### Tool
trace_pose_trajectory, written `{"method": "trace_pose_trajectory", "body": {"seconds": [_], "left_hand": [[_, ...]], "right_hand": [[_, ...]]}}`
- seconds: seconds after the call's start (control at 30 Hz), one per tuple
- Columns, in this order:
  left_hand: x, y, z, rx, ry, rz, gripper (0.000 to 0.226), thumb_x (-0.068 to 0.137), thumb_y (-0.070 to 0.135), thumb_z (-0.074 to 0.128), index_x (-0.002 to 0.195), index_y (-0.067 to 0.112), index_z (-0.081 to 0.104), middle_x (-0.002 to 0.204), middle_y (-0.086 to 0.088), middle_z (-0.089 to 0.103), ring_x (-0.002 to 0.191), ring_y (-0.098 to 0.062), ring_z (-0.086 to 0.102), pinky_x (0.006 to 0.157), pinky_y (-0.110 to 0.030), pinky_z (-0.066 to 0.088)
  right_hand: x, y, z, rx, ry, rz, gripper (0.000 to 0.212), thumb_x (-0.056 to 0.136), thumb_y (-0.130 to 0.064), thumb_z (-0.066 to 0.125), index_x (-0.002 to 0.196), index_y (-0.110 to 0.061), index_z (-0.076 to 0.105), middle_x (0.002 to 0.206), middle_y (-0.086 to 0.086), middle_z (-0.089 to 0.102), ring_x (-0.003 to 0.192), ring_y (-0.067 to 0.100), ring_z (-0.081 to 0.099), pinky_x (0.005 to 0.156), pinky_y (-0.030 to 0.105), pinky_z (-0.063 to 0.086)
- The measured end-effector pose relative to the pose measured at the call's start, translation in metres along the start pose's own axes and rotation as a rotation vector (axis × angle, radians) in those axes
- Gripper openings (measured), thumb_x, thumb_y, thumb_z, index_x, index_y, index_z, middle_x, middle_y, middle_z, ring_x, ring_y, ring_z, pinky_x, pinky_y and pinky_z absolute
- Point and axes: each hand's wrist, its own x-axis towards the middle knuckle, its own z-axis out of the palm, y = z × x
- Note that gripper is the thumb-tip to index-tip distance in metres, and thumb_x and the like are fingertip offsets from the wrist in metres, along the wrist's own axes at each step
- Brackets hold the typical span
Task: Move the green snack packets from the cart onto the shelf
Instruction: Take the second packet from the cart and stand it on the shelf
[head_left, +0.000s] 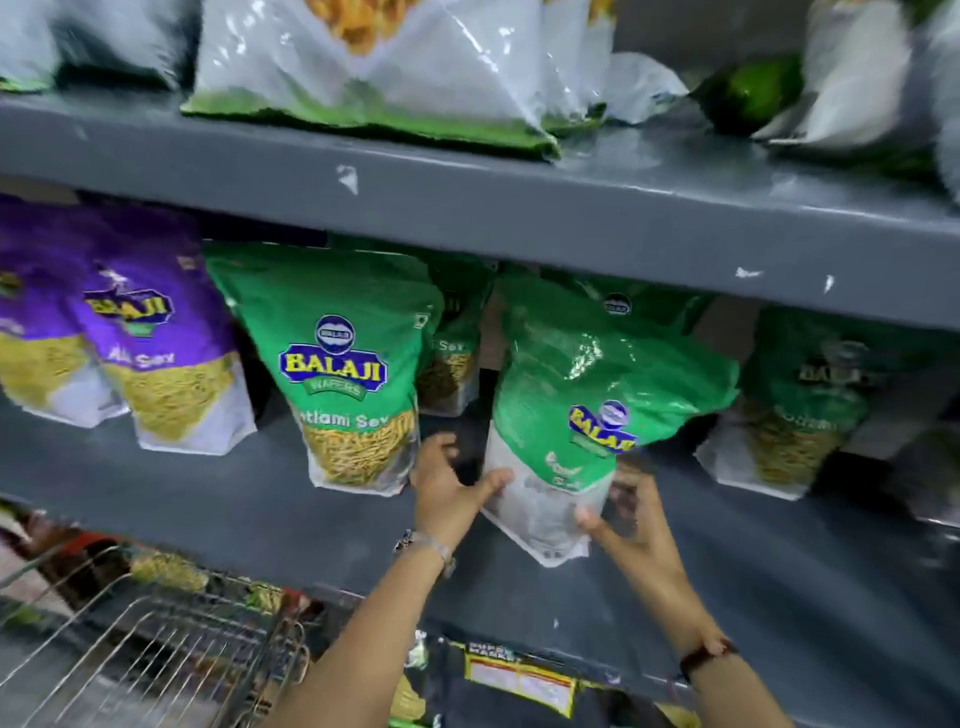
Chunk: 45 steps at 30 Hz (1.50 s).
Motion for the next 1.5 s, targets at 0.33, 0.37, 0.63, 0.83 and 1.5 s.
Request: {"method": "trace_pose_trajectory", "body": {"seconds": [0.33,0.37,0.63,0.83,1.5], "left_hand": [[-0.052,0.001,0.018,-0.211,-0.164,0.117,0.066,0.057,0.038,0.074,0.112,0.02,0.041,0.111,0.003,0.04,0.107,-0.014,0.049,0.087,-0.019,0.046],[-0.053,0.003,0.019,-0.182,-0.184,0.126,0.086,0.045,0.049,0.074,0.117,0.02,0.038,0.112,0.007,0.039,0.112,-0.012,0.045,0.093,-0.022,0.043],[0.001,0.009,-0.003,-0.055,-0.485,0.06,0.102,0.036,0.036,0.088,0.116,0.023,0.027,0.112,0.015,0.047,0.116,-0.014,0.045,0.081,-0.001,0.039],[0.036,0.005,-0.019,0.013,-0.657,-0.017,0.062,0.074,0.006,0.068,0.127,0.013,0.037,0.13,-0.012,0.048,0.123,-0.028,0.044,0.106,-0.036,0.037],[-0.105,-0.081,-0.159,0.458,0.217,0.037,0.085,0.074,0.072,0.029,0.124,0.006,0.046,0.135,-0.015,0.047,0.131,-0.029,0.034,0.11,-0.049,0.023]], "right_hand": [[0.021,0.009,0.006,0.169,-0.08,0.143,0.037,0.096,-0.022,0.032,0.133,-0.02,0.038,0.135,-0.007,0.047,0.112,-0.016,0.046,0.088,0.001,0.038],[0.018,0.008,0.011,0.189,-0.095,0.147,0.037,0.096,-0.02,0.032,0.132,-0.02,0.039,0.133,-0.008,0.049,0.111,-0.015,0.048,0.085,0.0,0.04],[0.002,0.016,-0.007,0.032,0.111,0.07,0.044,0.077,0.0,0.065,0.101,-0.033,0.048,0.1,-0.006,0.054,0.092,0.0,0.054,0.079,0.005,0.042],[0.04,0.017,-0.017,-0.032,-0.246,0.136,0.106,0.059,-0.016,0.081,0.138,-0.028,0.012,0.138,-0.027,0.024,0.128,-0.006,0.024,0.097,0.003,0.028],[-0.068,-0.012,0.159,-0.226,-0.215,-0.282,0.039,0.088,-0.035,0.047,0.125,-0.023,0.041,0.122,-0.008,0.041,0.118,0.0,0.033,0.101,0.0,0.017]]}}
